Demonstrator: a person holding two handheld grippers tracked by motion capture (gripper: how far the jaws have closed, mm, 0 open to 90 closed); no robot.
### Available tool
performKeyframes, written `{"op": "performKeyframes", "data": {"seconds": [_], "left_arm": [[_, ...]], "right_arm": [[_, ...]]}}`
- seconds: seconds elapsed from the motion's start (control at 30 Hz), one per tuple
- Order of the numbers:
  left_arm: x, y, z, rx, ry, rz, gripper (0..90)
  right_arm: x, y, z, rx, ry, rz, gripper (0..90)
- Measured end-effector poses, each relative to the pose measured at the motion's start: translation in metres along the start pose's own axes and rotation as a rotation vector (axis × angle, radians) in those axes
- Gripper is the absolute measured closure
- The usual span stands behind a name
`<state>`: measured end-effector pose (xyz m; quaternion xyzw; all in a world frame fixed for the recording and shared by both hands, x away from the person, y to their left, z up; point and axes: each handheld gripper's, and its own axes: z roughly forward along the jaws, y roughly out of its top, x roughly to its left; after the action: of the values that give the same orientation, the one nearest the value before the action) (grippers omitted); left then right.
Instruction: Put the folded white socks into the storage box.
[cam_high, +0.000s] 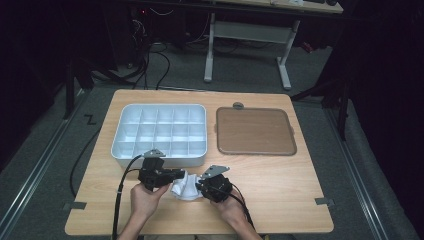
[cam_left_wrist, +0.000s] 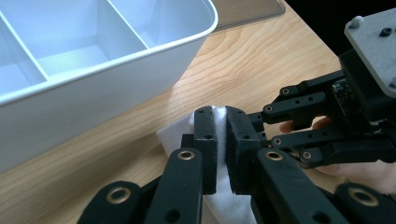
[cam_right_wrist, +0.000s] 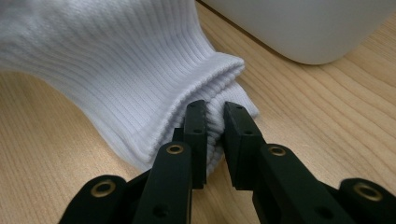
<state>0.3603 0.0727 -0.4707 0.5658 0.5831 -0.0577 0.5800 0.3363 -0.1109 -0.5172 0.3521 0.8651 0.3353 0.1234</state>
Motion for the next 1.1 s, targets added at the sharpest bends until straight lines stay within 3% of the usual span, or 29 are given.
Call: {"op": "performKeyframes", "data": {"seconds": [0.4,0.53,0.67,0.8,1.1], "left_arm": [[-0.002,-0.007,0.012,0.032,-0.012,0.025,84.3],[-0.001,-0.011,0.012,0.038,-0.002,0.064,84.3],[0.009,-0.013,0.01,0.029,0.006,0.032,84.3],[0.019,-0.016,0.009,0.02,0.025,0.026,84.3],[0.021,-0.019,0.011,0.015,0.042,0.057,84.3]], "right_arm": [[0.004,0.007,0.005,0.007,0.038,-0.02,80.6],[0.008,0.009,0.009,0.001,0.053,-0.027,80.6],[0.015,0.013,0.013,-0.002,0.064,-0.06,80.7],[0.016,0.014,0.014,-0.015,0.078,-0.054,80.2],[0.016,0.009,-0.006,-0.055,0.074,-0.027,76.6]]}}
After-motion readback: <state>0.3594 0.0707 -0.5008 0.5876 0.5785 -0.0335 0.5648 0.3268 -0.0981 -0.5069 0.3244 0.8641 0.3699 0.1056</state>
